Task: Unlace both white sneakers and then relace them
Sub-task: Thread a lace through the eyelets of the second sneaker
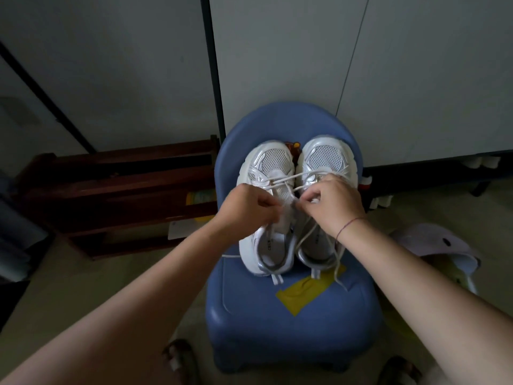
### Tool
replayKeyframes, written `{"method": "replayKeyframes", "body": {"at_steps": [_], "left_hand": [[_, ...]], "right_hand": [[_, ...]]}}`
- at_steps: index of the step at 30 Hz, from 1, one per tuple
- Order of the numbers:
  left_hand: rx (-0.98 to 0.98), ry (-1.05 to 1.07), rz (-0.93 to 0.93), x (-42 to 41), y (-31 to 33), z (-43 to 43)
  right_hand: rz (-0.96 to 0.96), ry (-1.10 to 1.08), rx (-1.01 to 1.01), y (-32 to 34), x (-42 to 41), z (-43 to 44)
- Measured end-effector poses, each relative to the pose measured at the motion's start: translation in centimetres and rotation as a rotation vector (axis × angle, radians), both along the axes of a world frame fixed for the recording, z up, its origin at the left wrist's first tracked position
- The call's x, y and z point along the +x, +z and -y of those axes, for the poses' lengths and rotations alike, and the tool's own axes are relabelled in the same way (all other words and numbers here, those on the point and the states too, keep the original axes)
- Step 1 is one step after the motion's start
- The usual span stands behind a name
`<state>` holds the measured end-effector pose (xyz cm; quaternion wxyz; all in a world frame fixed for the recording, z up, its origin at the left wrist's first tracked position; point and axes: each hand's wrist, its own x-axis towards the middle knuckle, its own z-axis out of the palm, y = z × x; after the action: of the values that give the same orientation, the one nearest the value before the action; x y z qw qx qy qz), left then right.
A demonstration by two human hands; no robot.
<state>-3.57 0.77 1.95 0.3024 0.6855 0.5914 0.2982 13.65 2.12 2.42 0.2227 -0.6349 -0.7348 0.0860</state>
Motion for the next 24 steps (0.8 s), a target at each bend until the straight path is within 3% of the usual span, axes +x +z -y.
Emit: {"method": "replayKeyframes", "body": {"at_steps": [6, 8, 11, 16, 19, 24], "left_hand": [[-0.476, -0.477, -0.328, -2.3, 0.3, 3.3], [-0.539, -0.522, -0.381, -2.4, 0.0, 3.5], [-0.463, -0.411, -0.301, -2.2, 0.2, 2.9], [-0.095, -0.026, -0.040, -0.3, 0.3, 0.9], [-0.148, 0.062, 0.172, 1.2, -0.2, -0.2], [-0.219, 0.104, 0.201, 2.5, -0.9, -1.9]], "right_hand": [[-0.060, 0.017, -0.051, 0.1, 0.0, 0.0], [-0.076, 0.021, -0.057, 0.0, 0.0, -0.1], [-0.099, 0.020, -0.056, -0.2, 0.0, -0.1], [-0.103, 0.029, -0.045, -0.4, 0.1, -0.2], [-0.099, 0.044, -0.045, -0.6, 0.2, -0.4], [-0.105, 0.043, -0.034, -0.7, 0.2, -0.4]]}}
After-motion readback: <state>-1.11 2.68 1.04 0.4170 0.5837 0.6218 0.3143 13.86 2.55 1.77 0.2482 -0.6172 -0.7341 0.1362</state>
